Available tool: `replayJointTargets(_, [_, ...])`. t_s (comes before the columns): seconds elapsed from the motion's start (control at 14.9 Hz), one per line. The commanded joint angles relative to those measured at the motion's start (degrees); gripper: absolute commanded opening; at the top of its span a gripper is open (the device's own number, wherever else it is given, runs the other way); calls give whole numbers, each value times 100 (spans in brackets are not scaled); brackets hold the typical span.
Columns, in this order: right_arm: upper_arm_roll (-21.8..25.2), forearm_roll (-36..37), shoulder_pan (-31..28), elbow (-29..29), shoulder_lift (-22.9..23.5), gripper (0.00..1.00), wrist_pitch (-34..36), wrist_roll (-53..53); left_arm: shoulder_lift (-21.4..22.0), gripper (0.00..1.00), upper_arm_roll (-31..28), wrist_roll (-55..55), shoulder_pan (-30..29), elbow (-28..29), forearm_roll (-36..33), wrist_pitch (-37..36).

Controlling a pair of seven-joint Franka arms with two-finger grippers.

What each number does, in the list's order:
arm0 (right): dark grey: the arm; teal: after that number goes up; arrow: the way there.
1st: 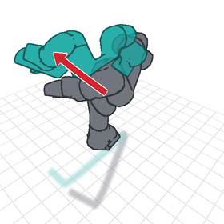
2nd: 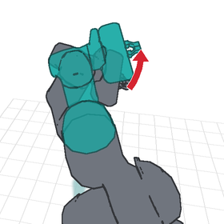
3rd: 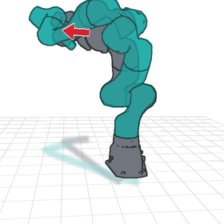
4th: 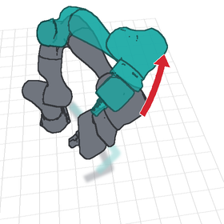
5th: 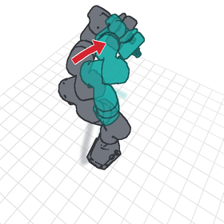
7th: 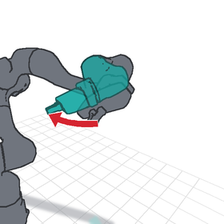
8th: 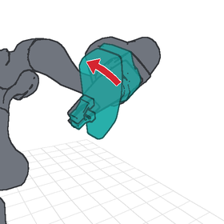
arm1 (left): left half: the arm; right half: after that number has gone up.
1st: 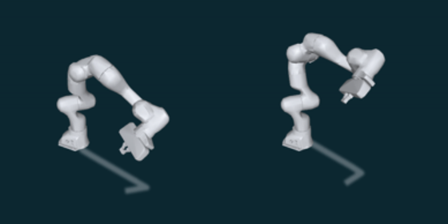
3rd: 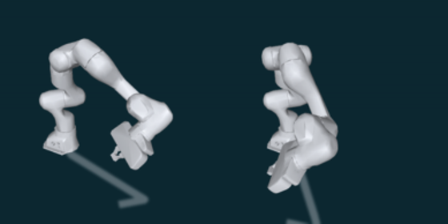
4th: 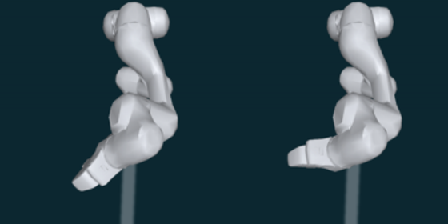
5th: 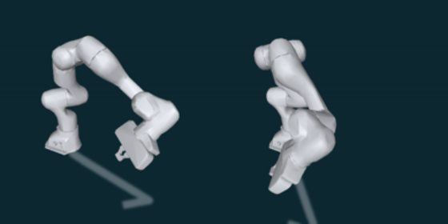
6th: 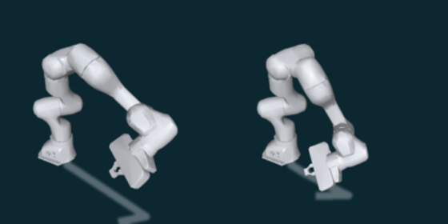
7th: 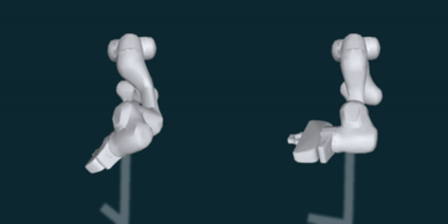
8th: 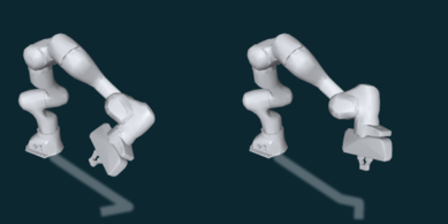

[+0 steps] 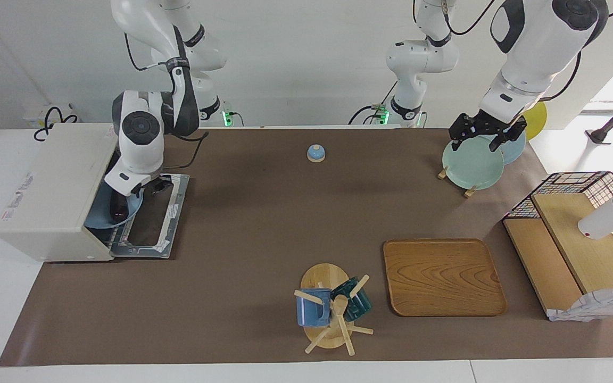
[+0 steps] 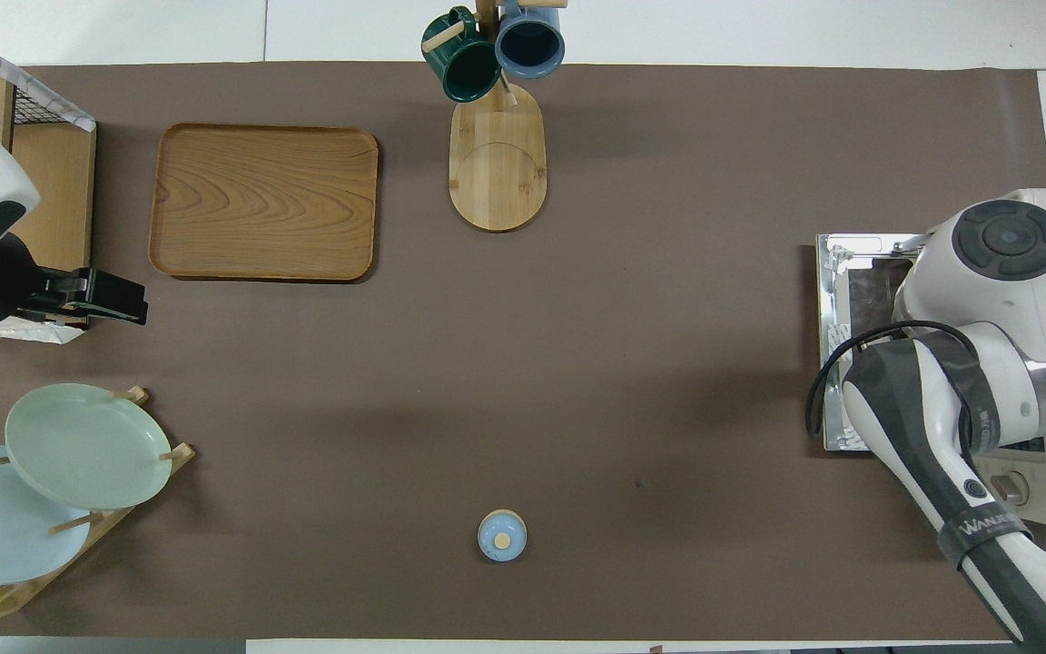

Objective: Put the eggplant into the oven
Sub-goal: 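Release the eggplant inside the oven and withdraw the right gripper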

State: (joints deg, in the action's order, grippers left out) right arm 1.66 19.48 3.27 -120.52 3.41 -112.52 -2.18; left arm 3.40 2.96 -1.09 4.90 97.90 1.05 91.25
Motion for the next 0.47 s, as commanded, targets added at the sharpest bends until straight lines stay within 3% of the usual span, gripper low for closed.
replayJointTargets(0.0, [-34, -557, 103, 178, -43, 18, 126, -186, 56, 100, 21, 21, -41, 18, -88, -64])
replayJointTargets(0.07, [-34, -794, 139, 143, -43, 0, 29, -160, 56, 100, 21, 21, -41, 18, -88, -64])
replayJointTargets(0.2, [-34, -990, 366, -59, -34, 0, -418, 137, 56, 100, 21, 21, -41, 18, -88, -64])
replayJointTargets(0.4, [-34, -990, 464, -156, 439, 0, -1095, 604, 56, 100, 21, 21, -41, 18, -88, -64])
